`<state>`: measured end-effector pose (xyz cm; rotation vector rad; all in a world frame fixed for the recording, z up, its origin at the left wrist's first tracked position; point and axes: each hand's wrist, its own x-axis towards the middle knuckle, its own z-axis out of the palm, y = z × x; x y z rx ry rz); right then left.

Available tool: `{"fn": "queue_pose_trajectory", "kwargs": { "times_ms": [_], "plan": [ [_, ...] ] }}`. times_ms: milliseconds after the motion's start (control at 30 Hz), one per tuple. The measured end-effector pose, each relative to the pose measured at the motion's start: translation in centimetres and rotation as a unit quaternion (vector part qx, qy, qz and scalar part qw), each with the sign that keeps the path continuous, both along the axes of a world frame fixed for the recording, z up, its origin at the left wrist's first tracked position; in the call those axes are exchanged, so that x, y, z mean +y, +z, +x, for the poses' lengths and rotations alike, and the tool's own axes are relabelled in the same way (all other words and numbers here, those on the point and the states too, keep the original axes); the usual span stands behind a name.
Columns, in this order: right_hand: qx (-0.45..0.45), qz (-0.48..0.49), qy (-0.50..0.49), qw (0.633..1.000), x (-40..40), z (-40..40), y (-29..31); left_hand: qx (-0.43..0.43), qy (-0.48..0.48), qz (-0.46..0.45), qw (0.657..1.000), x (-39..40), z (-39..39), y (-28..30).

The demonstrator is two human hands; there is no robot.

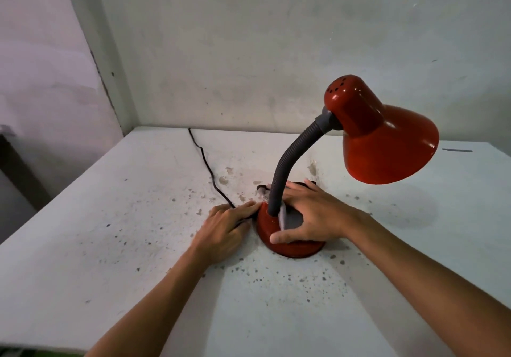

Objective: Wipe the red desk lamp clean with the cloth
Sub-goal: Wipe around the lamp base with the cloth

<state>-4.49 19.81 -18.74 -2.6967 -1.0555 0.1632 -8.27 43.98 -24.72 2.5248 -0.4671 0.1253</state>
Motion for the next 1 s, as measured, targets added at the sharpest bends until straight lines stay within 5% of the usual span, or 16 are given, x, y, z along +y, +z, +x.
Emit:
{"fn": "queue_pose_trajectory", "kwargs": {
  "times_ms": [233, 467, 600, 733, 1000],
  "plan": [
    [-0.075, 0.08, -0.071, 0.991, -2.7, -6.5, -4.1, -0.004, 0.004, 0.007, 1.0, 0.1, 0.0, -0.1],
    [-0.06, 0.09, 0.051, 0.993, -0.3, -9.9, -3.2, -0.026, -0.008, -0.008, 1.0, 0.1, -0.1, 0.1],
    [-0.153, 0.23, -0.174, 0.945, 0.6, -10.7, -3.7, -0.032, -0.001, -0.017, 0.999, 0.2, 0.0, -0.2],
    [-0.128, 0.069, -0.274, 0.951, 2.9, -10.4, -4.7, -0.04, -0.004, -0.026, 0.999, 0.1, 0.0, -0.2],
    [-0.163, 0.075, -0.149, 0.972, 1.9, -9.9, -5.1, -0.027, -0.003, -0.017, 1.0, -0.1, -0.2, 0.2]
  ]
}}
